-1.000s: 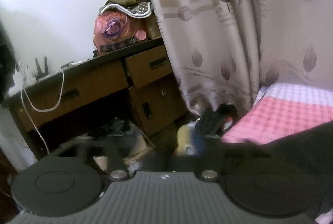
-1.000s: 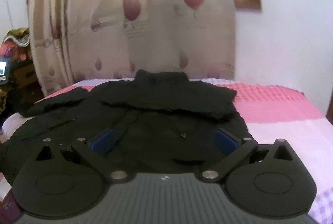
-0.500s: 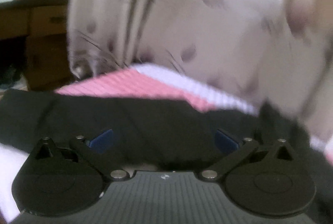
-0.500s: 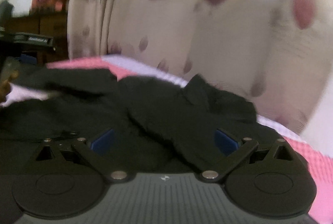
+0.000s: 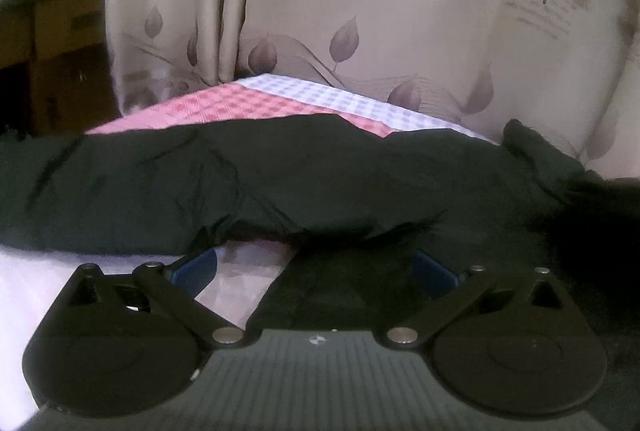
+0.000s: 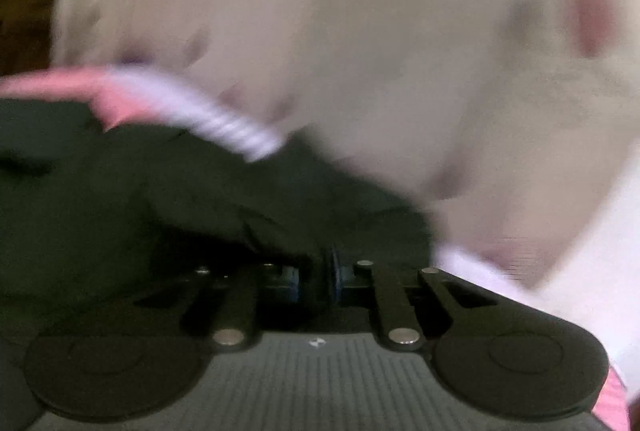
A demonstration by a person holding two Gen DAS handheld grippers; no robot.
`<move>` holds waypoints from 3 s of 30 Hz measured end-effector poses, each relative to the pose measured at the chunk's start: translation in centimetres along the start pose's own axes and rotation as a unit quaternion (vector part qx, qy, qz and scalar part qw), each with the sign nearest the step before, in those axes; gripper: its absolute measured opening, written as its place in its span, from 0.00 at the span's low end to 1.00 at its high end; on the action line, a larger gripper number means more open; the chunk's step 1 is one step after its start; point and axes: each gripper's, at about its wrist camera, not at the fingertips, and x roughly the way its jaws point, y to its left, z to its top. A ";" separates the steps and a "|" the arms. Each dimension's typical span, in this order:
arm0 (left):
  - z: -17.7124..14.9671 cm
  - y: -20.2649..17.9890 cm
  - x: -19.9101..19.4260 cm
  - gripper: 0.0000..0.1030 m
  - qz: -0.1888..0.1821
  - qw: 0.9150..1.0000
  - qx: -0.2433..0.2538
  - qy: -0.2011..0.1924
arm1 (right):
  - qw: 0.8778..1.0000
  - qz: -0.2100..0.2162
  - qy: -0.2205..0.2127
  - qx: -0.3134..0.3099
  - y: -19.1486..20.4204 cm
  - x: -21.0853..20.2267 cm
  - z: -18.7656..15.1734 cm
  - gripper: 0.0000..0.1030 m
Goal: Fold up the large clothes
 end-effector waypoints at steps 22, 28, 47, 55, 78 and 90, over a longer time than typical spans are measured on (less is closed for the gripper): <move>0.3 -0.9 1.0 1.00 0.020 0.999 0.007 0.032 | 0.875 -0.259 0.137 0.385 -38.1 -14.8 -30.7 0.26; 0.2 -1.0 0.2 1.00 0.008 0.999 0.025 0.019 | 0.850 -0.245 0.000 0.466 -35.5 -22.9 -30.6 0.82; -4.7 6.0 -18.1 1.00 -0.059 0.988 0.141 -0.020 | 0.937 0.104 0.037 0.331 -12.3 -33.7 -29.2 0.82; -8.6 10.3 -16.9 0.99 -0.110 0.982 0.117 0.098 | 0.939 0.111 0.037 0.322 -10.5 -32.6 -28.6 0.49; -7.0 9.9 -20.0 0.44 -0.123 0.980 0.147 0.046 | 0.884 0.182 0.084 0.421 -7.7 -34.3 -29.6 0.26; -1.1 -0.3 -20.0 1.00 -0.169 0.970 0.117 -0.128 | 0.790 0.056 -0.074 0.606 -24.9 -31.9 -31.7 0.87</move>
